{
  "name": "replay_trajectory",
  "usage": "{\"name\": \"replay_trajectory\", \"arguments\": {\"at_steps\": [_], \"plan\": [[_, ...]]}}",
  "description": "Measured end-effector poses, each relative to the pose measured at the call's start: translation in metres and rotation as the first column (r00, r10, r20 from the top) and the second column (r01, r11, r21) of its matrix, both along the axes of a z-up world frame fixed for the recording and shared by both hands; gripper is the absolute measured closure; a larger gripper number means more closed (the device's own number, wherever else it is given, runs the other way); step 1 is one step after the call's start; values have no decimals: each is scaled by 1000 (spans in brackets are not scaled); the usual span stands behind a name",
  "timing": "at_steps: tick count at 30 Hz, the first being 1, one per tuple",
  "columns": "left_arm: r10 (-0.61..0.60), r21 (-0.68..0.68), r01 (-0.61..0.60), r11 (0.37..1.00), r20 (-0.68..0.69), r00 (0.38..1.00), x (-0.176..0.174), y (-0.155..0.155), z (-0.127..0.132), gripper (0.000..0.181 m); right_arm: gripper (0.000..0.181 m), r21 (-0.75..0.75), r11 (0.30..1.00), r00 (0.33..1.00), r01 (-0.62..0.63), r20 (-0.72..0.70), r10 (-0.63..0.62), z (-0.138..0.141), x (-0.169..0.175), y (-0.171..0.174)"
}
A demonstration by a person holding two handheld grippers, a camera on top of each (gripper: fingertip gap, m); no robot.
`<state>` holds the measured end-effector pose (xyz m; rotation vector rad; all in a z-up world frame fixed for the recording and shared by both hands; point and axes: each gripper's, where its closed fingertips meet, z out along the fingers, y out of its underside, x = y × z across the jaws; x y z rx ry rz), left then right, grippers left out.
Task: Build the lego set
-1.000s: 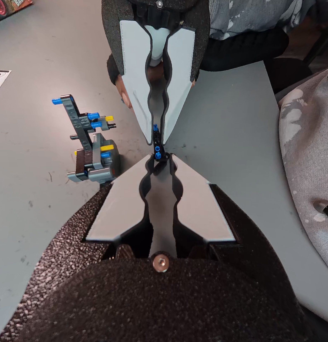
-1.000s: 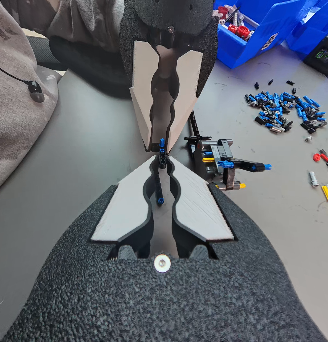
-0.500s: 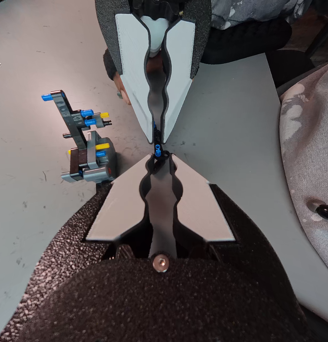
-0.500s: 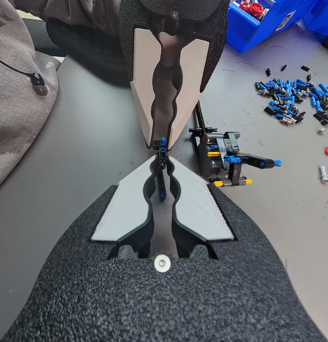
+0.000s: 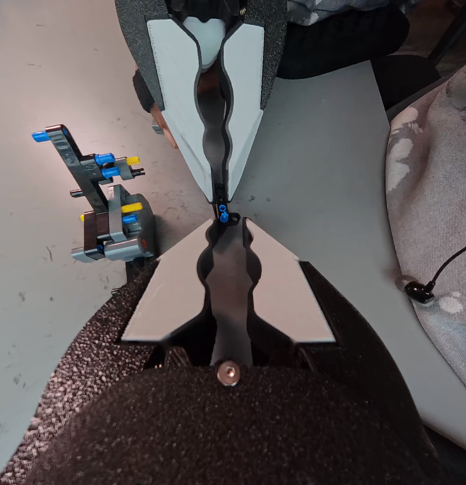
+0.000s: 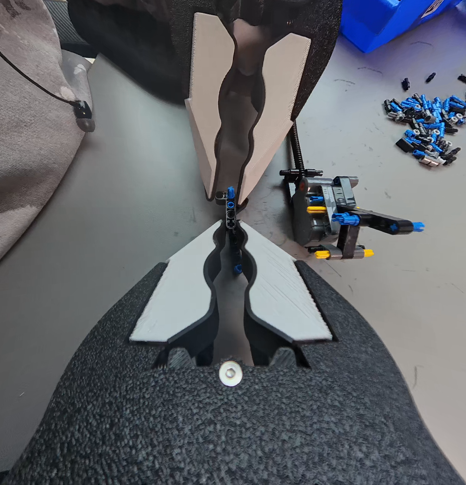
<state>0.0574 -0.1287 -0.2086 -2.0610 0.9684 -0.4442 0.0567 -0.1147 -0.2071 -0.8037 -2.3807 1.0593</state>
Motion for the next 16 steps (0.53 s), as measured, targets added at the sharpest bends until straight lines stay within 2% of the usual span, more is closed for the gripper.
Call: {"name": "replay_trajectory", "arguments": {"at_steps": [1, 16], "plan": [[-3, 1, 3, 1000, -1, 1000, 0, -1, 0, 161, 174, 0, 1000, 1000, -3, -3, 3, 0, 0, 0], [17, 7, -17, 1000, 6, 1000, -2, 3, 1, 165, 173, -20, 1000, 1000, -11, 19, 12, 0, -2, 4]]}}
